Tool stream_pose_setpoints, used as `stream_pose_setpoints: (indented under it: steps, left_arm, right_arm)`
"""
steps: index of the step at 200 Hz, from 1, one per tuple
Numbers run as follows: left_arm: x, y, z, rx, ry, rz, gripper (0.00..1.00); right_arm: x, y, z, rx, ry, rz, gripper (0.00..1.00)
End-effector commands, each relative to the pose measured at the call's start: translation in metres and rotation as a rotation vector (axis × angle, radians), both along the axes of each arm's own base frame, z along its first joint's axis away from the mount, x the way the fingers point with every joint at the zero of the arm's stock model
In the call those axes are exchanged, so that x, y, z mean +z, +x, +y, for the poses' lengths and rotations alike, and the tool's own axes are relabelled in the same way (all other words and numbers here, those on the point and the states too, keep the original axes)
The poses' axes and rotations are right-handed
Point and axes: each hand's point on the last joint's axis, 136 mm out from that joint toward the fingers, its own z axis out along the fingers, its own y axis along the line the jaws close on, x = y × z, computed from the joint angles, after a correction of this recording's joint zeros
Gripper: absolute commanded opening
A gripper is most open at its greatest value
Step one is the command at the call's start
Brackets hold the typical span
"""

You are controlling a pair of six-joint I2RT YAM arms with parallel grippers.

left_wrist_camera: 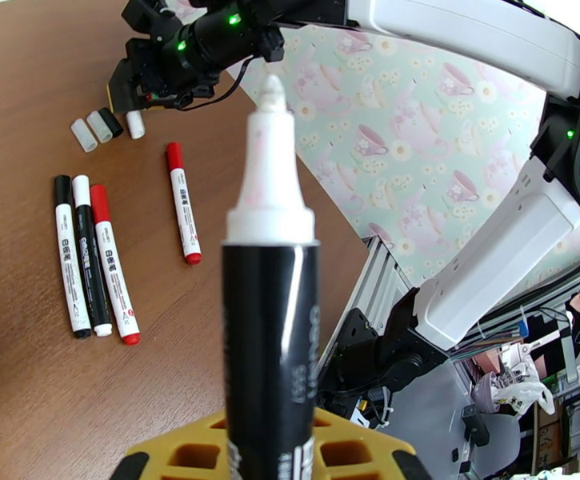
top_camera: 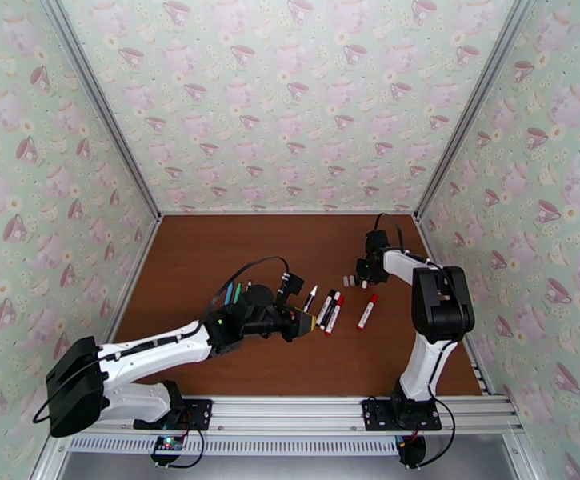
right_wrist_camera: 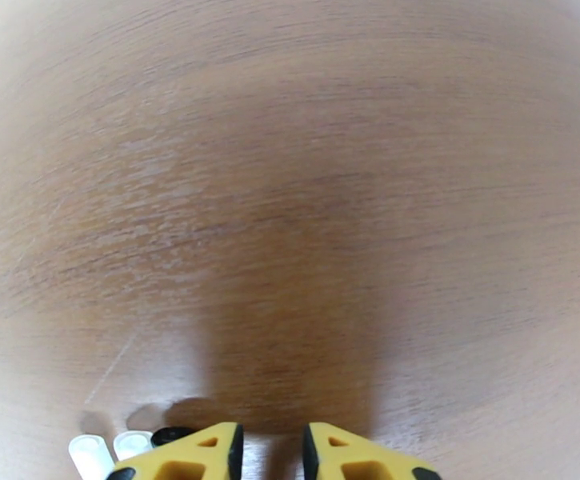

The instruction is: Open the pen caps

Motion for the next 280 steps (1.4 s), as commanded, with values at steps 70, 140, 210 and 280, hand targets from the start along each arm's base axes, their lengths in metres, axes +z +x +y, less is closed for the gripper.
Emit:
stream_pose_setpoints:
  steps: [70, 140, 210, 280]
  left_arm:
    - [0.003, -0.002, -0.001, -0.016, -0.025, 0.004, 0.06]
    - [0.0, -0.001, -0.003, -0.017, -0.02, 0.01, 0.06]
    - [-0.004, -0.001, -0.006, -0.022, -0.016, 0.017, 0.06]
    - [-0.004, -0.001, -0.006, -0.023, -0.008, 0.018, 0.05]
  right_arm:
    - [0.01, -0.021, -0.015, -0.049, -0.052, 0.024, 0.33]
    - [-0.002, -0.039, -0.007, -0.042, -0.002, 0.057, 0.33]
    - [0.002, -0.041, -0.005, -0.051, 0.011, 0.039, 0.23]
    - [0.008, -0.014, 0.001, -0.001, 0.024, 0.005, 0.22]
